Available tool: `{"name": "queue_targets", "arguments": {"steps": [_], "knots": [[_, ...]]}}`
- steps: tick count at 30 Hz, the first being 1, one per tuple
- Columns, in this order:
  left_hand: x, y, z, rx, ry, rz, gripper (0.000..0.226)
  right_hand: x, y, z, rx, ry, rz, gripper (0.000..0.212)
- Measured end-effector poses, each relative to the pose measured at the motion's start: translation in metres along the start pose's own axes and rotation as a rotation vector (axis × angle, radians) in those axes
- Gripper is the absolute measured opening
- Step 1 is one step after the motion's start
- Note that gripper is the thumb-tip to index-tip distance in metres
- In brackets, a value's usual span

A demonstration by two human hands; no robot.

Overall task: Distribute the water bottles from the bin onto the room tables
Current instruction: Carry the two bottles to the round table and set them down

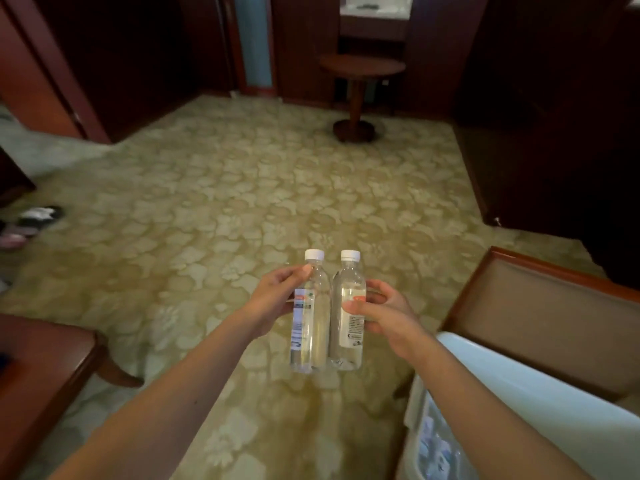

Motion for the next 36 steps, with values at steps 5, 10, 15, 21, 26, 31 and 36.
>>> {"name": "queue_targets", "arguments": {"steps": [5,10,15,21,26,31,36], "knots": [[-0.080,-0.006,0.056,0.077,0.002,0.044,0.027,0.081,0.028,-0.042,-0.060,0.010,-0.034,0.063],[-0.140,0.009,0.091,0.119,0.013,0.041,0.056,0.130,0.054,-0.080,-0.118,-0.001,-0.092,0.062],[-0.159,0.047,0.116,0.119,0.012,0.002,0.061,0.142,0.090,-0.109,-0.146,-0.012,-0.125,0.058],[-0.153,0.126,0.154,0.127,0.038,-0.006,0.059,0.130,0.170,-0.144,-0.164,0.000,-0.110,0.061],[-0.142,0.229,0.190,0.149,0.039,-0.007,0.061,0.103,0.271,-0.188,-0.201,0.004,-0.104,0.065],[-0.125,0.338,0.239,0.181,0.025,0.010,0.060,0.069,0.377,-0.244,-0.240,-0.005,-0.113,0.065],[-0.128,0.432,0.277,0.201,-0.045,0.072,0.045,0.053,0.471,-0.287,-0.241,-0.009,-0.127,0.065]]}}
Point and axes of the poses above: each hand's wrist, its own y-axis towards the middle knuckle, its own x-axis out of the palm, z = x × y, the point moved 3 cm from there along y, towards the middle knuckle, and after that the axes turned 15 degrees about -y, right-handed, at the moved point
